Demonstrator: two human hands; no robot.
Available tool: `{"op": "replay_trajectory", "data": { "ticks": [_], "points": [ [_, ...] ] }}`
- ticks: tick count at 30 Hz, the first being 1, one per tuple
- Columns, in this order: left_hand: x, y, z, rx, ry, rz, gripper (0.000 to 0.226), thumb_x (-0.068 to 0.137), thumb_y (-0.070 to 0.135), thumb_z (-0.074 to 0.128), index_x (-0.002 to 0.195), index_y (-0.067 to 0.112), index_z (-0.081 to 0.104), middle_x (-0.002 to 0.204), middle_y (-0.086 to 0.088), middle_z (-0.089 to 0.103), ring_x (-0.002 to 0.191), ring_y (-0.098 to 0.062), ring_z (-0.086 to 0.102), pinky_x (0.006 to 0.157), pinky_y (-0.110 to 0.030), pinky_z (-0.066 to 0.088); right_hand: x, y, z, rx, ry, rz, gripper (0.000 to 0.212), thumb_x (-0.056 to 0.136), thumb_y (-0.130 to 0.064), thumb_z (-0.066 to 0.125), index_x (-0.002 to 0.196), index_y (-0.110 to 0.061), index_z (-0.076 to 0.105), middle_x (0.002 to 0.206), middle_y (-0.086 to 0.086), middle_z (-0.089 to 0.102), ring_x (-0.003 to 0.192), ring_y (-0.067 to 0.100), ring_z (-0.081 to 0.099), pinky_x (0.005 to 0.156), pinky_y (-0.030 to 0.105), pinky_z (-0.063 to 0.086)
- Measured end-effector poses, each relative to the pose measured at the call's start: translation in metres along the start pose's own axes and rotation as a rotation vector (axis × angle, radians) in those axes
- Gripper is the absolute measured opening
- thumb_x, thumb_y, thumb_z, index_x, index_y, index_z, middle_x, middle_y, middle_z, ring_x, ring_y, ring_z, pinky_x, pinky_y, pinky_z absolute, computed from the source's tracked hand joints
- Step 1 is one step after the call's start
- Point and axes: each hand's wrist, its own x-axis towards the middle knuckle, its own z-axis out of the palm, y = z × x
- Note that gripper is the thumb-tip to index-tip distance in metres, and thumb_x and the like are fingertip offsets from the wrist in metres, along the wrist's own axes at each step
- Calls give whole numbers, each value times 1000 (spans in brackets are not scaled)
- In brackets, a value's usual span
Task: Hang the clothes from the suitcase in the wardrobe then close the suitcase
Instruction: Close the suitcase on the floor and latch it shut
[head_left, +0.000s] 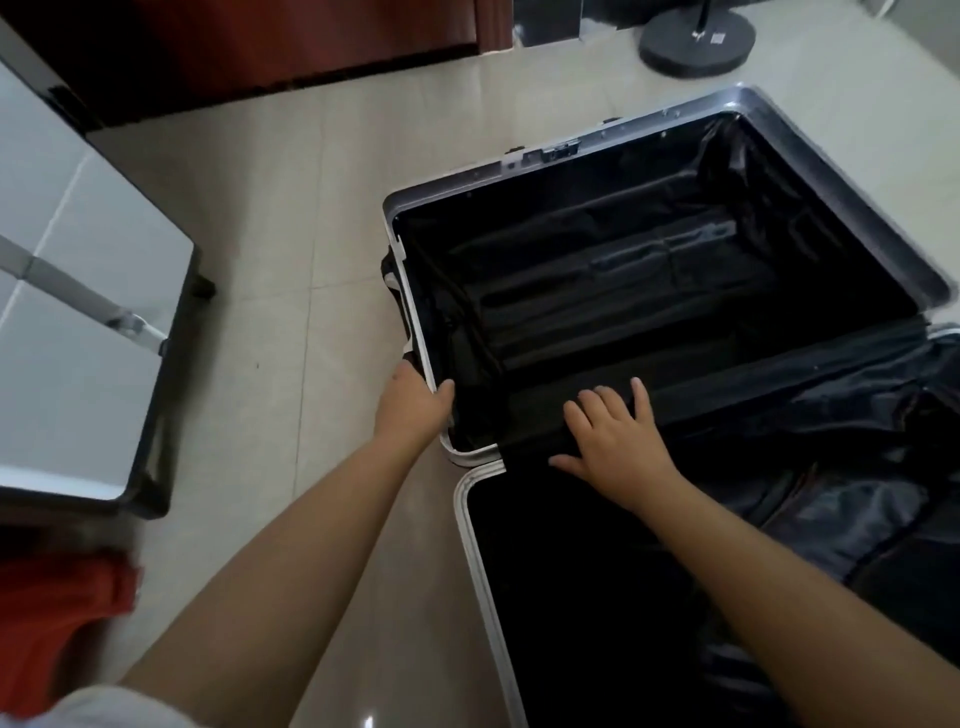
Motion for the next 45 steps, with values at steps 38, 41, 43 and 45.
{"op": "replay_trajectory", "data": {
  "ticks": [38,41,43,45],
  "points": [
    [29,18,-10,33,202,270,13,91,3,42,90,3,29,72,-10,41,72,-25,41,61,-30,27,-18,17,37,-10,-59,84,70,65,-60,27,76,-8,74,83,19,70,72,34,68,74,49,53],
    [11,19,-8,35,247,293,16,91,4,43,90,4,27,64,-4,35,71,-25,40,60,-31,26,-30,22,32,18,-165,101,70,66,-59,28,78,-9,74,87,17,71,81,31,70,79,49,52],
    [-5,11,-3,32,234,276,16,91,4,43,89,4,27,70,-13,43,73,-30,45,61,-33,27,-44,26,31,0,-209,69,70,69,-60,27,77,-10,75,84,14,72,81,27,71,76,47,52],
    [-20,2,6,9,211,253,15,90,4,43,89,3,28,84,-27,52,81,-38,54,64,-39,33,-59,28,33,-17,-238,27,76,80,-63,19,77,-11,75,84,13,72,81,26,71,73,47,53]
  ]
}}
